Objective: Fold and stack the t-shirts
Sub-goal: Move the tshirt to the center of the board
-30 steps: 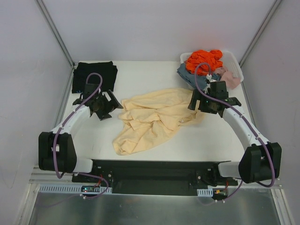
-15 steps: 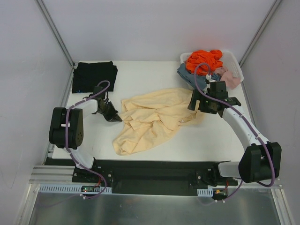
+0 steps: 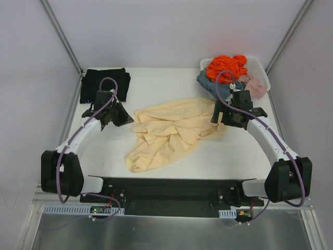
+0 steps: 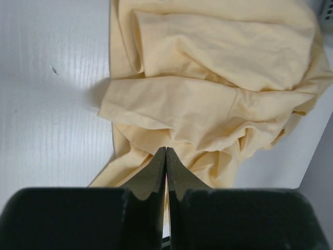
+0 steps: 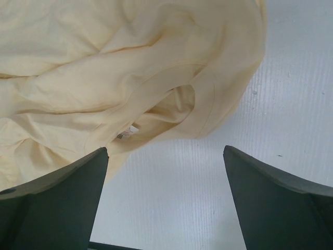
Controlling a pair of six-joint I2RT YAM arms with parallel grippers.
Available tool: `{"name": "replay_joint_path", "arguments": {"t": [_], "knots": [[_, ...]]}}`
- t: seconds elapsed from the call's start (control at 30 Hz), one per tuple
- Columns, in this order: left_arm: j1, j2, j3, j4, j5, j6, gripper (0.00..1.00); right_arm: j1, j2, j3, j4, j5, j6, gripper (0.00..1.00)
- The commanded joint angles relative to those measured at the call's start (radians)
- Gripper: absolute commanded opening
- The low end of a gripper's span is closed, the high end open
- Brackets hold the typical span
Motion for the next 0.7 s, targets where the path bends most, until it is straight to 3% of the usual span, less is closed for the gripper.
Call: {"name": "replay_joint_path", "arguments": {"t": [0.0, 0.2, 0.23, 0.27, 0.4, 0.53, 0.67], "knots": [[-0.01, -0.18, -0.033, 0.014, -0.084, 0.056, 0.0, 0.003, 0.037, 0.068, -0.007, 0.052, 0.033, 0.97], [-0.009, -0.294, -0.07, 0.011, -0.188, 0.076, 0.03, 0.003, 0.142, 0.157, 0.002, 0.093, 0.097, 0.97], [-0.009, -0.268, -0.07, 0.008, -0.199, 0.075, 0.16, 0.005, 0.151, 0.164, 0.019, 0.067, 0.105, 0.97], [-0.009, -0.247, -0.062, 0.009, -0.19, 0.072, 0.46, 0.005, 0.166, 0.166, 0.025, 0.047, 0.113, 0.97], [-0.003, -0.086, -0.002, 0.008, -0.138, 0.072, 0.71, 0.005, 0.186, 0.171, 0.042, 0.016, 0.125, 0.97], [0.003, 0.123, 0.068, 0.008, -0.093, 0.065, 0.8, 0.003, 0.179, 0.16, 0.036, 0.045, 0.108, 0.97], [0.002, 0.267, 0.105, 0.009, -0.024, 0.043, 0.75, 0.003, 0.169, 0.152, 0.024, 0.091, 0.099, 0.97]]}}
